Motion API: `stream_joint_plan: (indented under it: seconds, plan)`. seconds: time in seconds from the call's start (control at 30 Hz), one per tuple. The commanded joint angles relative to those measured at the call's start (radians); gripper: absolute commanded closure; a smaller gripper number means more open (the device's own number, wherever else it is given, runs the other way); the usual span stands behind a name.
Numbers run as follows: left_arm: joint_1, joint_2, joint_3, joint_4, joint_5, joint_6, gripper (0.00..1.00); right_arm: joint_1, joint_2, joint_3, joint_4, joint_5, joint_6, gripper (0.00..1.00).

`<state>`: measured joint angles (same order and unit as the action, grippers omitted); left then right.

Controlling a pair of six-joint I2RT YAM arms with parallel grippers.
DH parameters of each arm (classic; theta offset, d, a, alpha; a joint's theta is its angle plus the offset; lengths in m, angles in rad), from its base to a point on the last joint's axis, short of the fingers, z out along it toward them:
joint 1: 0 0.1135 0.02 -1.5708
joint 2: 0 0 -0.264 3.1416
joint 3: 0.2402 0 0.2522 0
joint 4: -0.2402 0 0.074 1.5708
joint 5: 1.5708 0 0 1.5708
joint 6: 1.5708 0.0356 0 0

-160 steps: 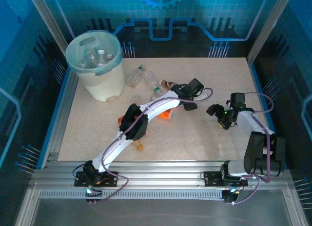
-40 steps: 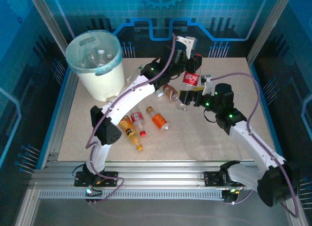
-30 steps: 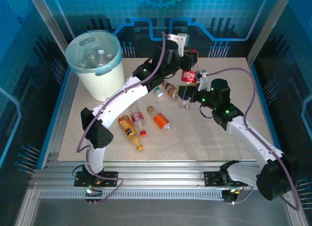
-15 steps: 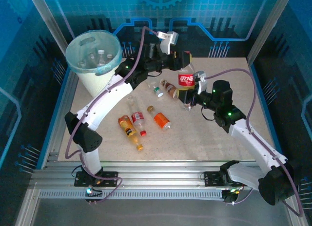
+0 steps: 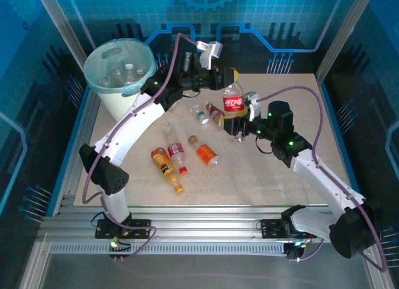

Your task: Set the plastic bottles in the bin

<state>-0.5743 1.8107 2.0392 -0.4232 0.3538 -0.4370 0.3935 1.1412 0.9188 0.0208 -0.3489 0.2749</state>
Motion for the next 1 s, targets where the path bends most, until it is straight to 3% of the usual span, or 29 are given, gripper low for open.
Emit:
stream_joint_plan:
  seconds: [0.0,0.17,0.4,0.63,0.83,0.97]
  plan:
    - [0.044,-0.103,-0.023,0.001,-0.107,-0.004,1.00,0.012,0.002,0.081,-0.034,0.060,-0.008,0.18]
    - [0.135,-0.215,-0.076,0.076,-0.261,0.028,1.00,0.048,0.029,0.208,-0.097,0.041,-0.014,0.03]
    - [0.314,-0.305,-0.057,0.088,-0.519,0.192,1.00,0.179,0.175,0.494,-0.216,0.061,-0.015,0.04]
    - [0.566,-0.254,-0.003,0.103,-0.629,0.322,1.00,0.326,0.328,0.752,-0.388,0.102,-0.135,0.07]
    - [0.729,-0.179,-0.010,0.129,-0.664,0.344,1.00,0.354,0.345,0.774,-0.427,0.113,-0.145,0.09]
    - [0.764,-0.145,-0.073,0.197,-0.678,0.421,1.00,0.356,0.338,0.762,-0.465,0.146,-0.156,0.09]
